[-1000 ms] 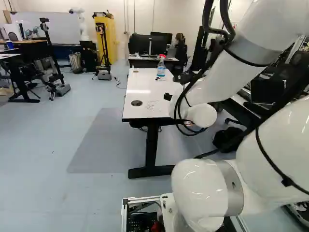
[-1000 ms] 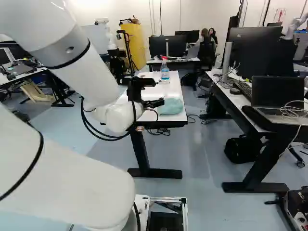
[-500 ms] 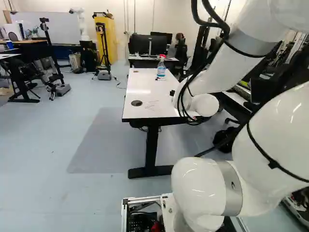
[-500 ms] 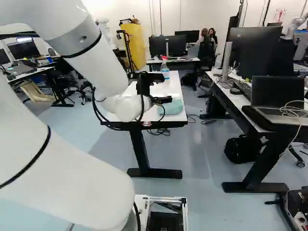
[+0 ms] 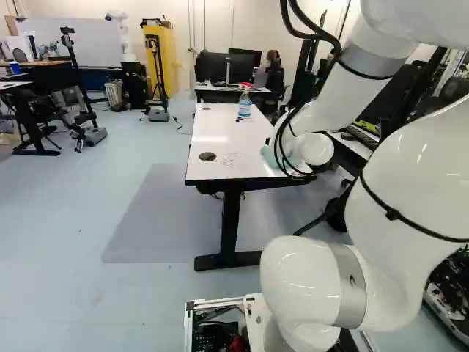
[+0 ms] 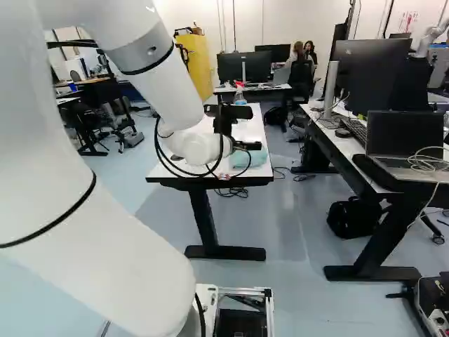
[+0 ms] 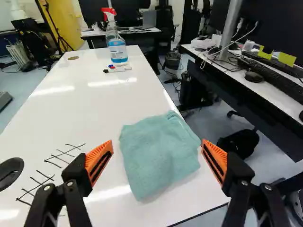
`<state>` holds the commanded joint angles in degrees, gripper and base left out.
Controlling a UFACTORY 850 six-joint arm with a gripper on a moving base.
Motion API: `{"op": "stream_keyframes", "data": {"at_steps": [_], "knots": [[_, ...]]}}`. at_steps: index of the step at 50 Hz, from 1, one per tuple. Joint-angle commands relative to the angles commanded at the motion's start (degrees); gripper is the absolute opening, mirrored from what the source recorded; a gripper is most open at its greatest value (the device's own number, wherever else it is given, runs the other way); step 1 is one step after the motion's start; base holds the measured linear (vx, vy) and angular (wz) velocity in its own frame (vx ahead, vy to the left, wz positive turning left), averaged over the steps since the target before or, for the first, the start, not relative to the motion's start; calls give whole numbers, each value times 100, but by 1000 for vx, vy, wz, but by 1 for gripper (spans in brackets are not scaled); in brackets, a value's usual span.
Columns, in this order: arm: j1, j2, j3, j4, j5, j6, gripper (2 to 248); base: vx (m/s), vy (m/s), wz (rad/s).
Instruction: Clean the table with the green towel
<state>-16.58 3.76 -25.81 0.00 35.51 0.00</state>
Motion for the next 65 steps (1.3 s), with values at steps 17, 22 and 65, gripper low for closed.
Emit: {"op": "stream_keyframes", "data": {"at_steps": [17, 22, 65], "knots": [[-117, -318, -315, 0, -391, 0, 247, 0, 0, 0], [-125, -397, -395, 0, -514, 0, 247, 0, 0, 0], [-186, -1158, -1201, -497, -1183, 0, 247, 0, 0, 0]]}}
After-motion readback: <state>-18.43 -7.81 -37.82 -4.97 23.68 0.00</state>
